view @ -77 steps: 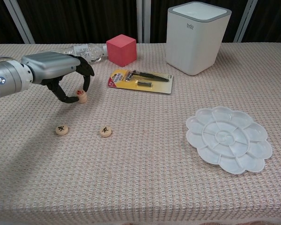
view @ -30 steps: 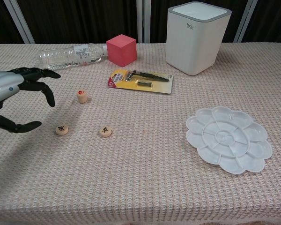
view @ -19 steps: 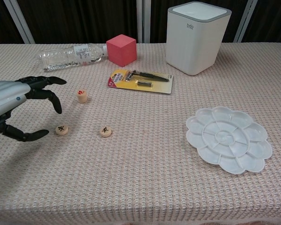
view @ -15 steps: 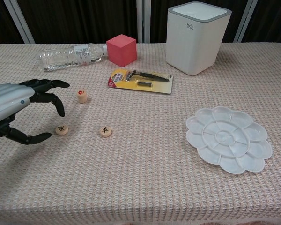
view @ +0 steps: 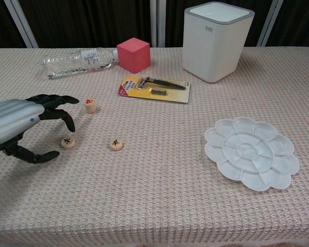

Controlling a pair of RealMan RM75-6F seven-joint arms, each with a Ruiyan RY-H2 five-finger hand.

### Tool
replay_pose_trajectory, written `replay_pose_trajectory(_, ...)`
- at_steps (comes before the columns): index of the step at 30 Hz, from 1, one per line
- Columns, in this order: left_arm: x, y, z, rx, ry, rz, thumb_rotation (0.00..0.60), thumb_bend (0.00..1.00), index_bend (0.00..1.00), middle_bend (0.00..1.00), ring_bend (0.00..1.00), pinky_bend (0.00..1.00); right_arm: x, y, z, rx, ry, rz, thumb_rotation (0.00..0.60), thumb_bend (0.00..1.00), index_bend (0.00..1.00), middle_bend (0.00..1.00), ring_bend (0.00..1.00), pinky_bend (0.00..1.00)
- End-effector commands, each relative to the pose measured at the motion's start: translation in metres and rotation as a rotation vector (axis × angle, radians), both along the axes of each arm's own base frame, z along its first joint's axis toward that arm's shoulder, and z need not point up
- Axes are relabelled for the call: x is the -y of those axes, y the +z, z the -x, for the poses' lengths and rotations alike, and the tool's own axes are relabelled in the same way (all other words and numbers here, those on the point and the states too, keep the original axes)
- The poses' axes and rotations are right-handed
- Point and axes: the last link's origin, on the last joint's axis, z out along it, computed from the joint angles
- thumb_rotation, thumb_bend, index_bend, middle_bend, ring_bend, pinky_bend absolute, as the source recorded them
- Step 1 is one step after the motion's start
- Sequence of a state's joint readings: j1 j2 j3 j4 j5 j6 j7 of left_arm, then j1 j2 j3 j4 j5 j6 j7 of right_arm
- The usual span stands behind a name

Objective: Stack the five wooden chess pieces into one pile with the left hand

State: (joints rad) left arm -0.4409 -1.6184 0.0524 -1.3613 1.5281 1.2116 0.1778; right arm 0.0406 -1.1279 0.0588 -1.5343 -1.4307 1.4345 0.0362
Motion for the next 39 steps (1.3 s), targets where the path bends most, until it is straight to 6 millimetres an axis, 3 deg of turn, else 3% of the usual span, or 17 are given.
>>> replay_pose_trajectory(1, -0.0016, -0.0017, 0.0, -0.001, 0.001, 0.002, 0.6, 0.28, 0.34, 0.02, 0.0, 0.0, 0.0001, -0.0007, 0.0001, -0.001, -0.001, -0.002, 0.6, 0.24, 0.0, 0.0, 0.0, 0.0)
replay_pose_trajectory(39, -0.0094, -0.0076, 0.0008, -0.011, 0.012, 0.013, 0.6, 0.28, 0.46, 0.03, 0.0, 0.0, 0.0014, -0.0014, 0.0051, 0.001, -0.017, -0.004, 0.6, 0.24, 0.0, 0.0, 0.0, 0.0)
